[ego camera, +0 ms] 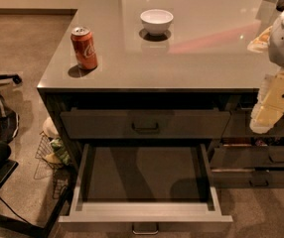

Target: Close middle drawer

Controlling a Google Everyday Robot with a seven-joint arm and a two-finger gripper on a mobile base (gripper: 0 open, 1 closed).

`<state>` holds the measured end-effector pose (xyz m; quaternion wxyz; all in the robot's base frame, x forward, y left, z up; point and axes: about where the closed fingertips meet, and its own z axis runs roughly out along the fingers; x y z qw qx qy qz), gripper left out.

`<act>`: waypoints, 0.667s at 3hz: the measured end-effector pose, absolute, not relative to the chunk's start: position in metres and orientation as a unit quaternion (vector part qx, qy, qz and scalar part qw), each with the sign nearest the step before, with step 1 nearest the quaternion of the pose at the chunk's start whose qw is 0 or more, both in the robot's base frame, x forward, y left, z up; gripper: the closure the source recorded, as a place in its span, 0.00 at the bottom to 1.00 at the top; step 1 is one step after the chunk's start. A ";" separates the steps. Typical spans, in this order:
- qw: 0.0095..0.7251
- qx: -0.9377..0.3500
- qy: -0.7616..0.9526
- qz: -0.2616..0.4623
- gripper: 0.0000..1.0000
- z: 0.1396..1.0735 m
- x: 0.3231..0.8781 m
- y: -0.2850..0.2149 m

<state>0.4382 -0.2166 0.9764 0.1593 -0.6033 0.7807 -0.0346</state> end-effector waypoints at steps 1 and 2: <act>0.159 -0.603 0.781 -0.035 0.00 0.976 0.438 -0.217; 0.176 -0.594 0.785 -0.025 0.00 0.964 0.434 -0.220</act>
Offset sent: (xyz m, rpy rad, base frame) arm -0.0098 -0.0124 -0.0386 0.1113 -0.0190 -0.0435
